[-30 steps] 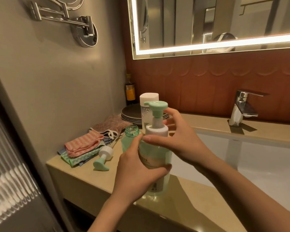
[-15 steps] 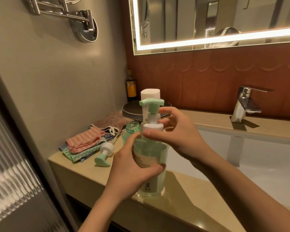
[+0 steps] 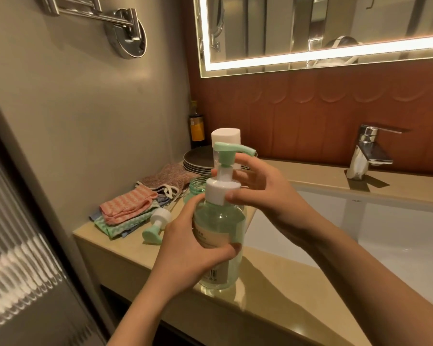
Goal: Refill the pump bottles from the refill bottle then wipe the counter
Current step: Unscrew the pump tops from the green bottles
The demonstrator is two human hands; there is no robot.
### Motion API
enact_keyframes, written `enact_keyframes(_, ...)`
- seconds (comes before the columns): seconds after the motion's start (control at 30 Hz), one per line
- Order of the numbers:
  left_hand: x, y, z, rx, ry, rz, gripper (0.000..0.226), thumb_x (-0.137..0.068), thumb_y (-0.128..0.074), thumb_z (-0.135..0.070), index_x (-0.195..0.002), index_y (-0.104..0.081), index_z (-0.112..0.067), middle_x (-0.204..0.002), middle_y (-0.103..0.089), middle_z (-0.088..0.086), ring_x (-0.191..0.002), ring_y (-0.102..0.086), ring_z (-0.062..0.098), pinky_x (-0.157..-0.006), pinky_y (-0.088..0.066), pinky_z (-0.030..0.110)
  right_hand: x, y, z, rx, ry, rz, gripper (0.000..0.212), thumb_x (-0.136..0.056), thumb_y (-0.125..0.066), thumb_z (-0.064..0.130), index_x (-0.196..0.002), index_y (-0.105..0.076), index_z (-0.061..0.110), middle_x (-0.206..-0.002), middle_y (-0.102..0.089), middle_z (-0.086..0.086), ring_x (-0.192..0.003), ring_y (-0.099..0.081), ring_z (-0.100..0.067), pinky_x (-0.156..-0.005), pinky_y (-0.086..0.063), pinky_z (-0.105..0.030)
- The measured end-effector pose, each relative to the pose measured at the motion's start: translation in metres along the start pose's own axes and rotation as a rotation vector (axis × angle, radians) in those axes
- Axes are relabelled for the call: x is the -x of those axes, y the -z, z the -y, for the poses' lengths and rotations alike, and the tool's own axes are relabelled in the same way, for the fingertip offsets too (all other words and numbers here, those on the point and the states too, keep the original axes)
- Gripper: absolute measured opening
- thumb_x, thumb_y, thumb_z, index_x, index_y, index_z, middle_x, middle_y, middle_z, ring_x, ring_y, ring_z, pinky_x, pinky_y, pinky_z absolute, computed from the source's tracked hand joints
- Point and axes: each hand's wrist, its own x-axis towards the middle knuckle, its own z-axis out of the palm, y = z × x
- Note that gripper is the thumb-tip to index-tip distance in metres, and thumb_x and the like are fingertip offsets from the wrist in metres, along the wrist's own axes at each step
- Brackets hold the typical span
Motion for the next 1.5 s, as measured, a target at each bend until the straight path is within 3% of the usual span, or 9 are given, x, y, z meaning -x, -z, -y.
enact_keyframes(0.1, 0.0, -0.003, 0.0, 0.029, 0.005, 0.014, 0.078, -0.048, -0.08, -0.042, -0.12, -0.051, -0.039, -0.099, -0.066, -0.017, -0.092, -0.062, 0.0, -0.071, -0.051, 0.016, 0.0, -0.005, -0.005, 0.077, -0.02, 0.011, 0.072, -0.063, -0.084, 0.035, -0.121, -0.043, 0.044, -0.122, -0.056, 0.016, -0.111, -0.055, -0.003, -0.088, -0.048, -0.018)
enact_keyframes(0.2, 0.001, -0.004, 0.0, 0.054, 0.004, 0.028, 0.074, -0.049, -0.079, -0.04, -0.118, -0.051, -0.038, -0.099, -0.066, -0.018, -0.092, -0.063, 0.0, -0.07, -0.049, 0.014, 0.001, -0.006, -0.009, 0.099, -0.009, -0.063, 0.069, -0.067, -0.083, 0.026, -0.126, -0.048, 0.031, -0.113, -0.062, 0.011, -0.104, -0.06, -0.008, -0.085, -0.051, -0.021)
enact_keyframes(0.37, 0.004, -0.003, 0.001, 0.067, 0.01, 0.048, 0.077, -0.049, -0.08, -0.04, -0.121, -0.05, -0.039, -0.102, -0.065, -0.02, -0.093, -0.063, 0.001, -0.072, -0.05, 0.015, 0.003, -0.001, -0.007, 0.071, -0.015, 0.16, 0.053, -0.072, -0.075, 0.025, -0.119, -0.052, 0.037, -0.113, -0.063, 0.019, -0.108, -0.058, 0.0, -0.086, -0.05, -0.016)
enact_keyframes(0.47, 0.004, -0.004, 0.001, 0.063, 0.013, 0.05, 0.074, -0.05, -0.081, -0.035, -0.117, -0.051, -0.041, -0.101, -0.064, -0.02, -0.093, -0.062, 0.0, -0.072, -0.051, 0.016, 0.004, -0.009, -0.007, 0.154, -0.002, 0.057, 0.053, -0.069, -0.077, 0.037, -0.113, -0.047, 0.042, -0.107, -0.059, 0.024, -0.098, -0.058, 0.006, -0.078, -0.05, -0.011)
enact_keyframes(0.7, 0.003, 0.0, 0.001, 0.047, 0.017, 0.039, 0.075, -0.048, -0.079, -0.038, -0.115, -0.047, -0.049, -0.103, -0.062, -0.027, -0.095, -0.06, -0.004, -0.073, -0.048, 0.01, 0.002, -0.001, -0.008, 0.13, 0.032, 0.004, 0.06, -0.072, -0.08, 0.02, -0.125, -0.053, 0.027, -0.118, -0.064, 0.008, -0.109, -0.059, -0.006, -0.097, -0.048, -0.032)
enact_keyframes(0.9, 0.002, -0.001, 0.002, 0.051, 0.031, 0.029, 0.082, -0.048, -0.079, -0.04, -0.123, -0.047, -0.042, -0.103, -0.063, -0.021, -0.096, -0.061, 0.0, -0.076, -0.051, 0.021, 0.003, -0.006, -0.006, 0.201, 0.015, -0.005, 0.061, -0.07, -0.079, 0.04, -0.121, -0.045, 0.043, -0.118, -0.057, 0.016, -0.106, -0.055, 0.0, -0.086, -0.048, -0.02)
enact_keyframes(1.2, 0.001, -0.002, 0.005, 0.054, 0.039, 0.029, 0.083, -0.045, -0.078, -0.042, -0.122, -0.048, -0.041, -0.102, -0.066, -0.018, -0.095, -0.062, 0.001, -0.077, -0.053, 0.022, 0.005, 0.003, -0.004, 0.116, 0.017, -0.002, 0.054, -0.077, -0.075, 0.009, -0.121, -0.052, 0.029, -0.118, -0.064, 0.005, -0.108, -0.06, -0.006, -0.09, -0.051, -0.025)
enact_keyframes(1.37, 0.001, -0.005, 0.005, 0.04, 0.04, 0.031, 0.082, -0.045, -0.08, -0.041, -0.122, -0.049, -0.041, -0.104, -0.064, -0.018, -0.097, -0.061, 0.001, -0.078, -0.053, 0.024, 0.005, -0.005, -0.001, 0.172, 0.029, 0.004, 0.053, -0.063, -0.074, 0.041, -0.109, -0.047, 0.047, -0.111, -0.059, 0.023, -0.103, -0.056, 0.004, -0.083, -0.048, -0.013)
enact_keyframes(1.5, 0.002, -0.005, 0.006, 0.032, 0.035, 0.034, 0.082, -0.046, -0.079, -0.041, -0.122, -0.049, -0.039, -0.104, -0.064, -0.017, -0.097, -0.061, 0.002, -0.078, -0.052, 0.023, 0.003, -0.004, -0.005, 0.224, 0.043, -0.074, 0.059, -0.062, -0.08, 0.039, -0.115, -0.053, 0.039, -0.106, -0.063, 0.014, -0.096, -0.06, -0.001, -0.076, -0.05, -0.016)
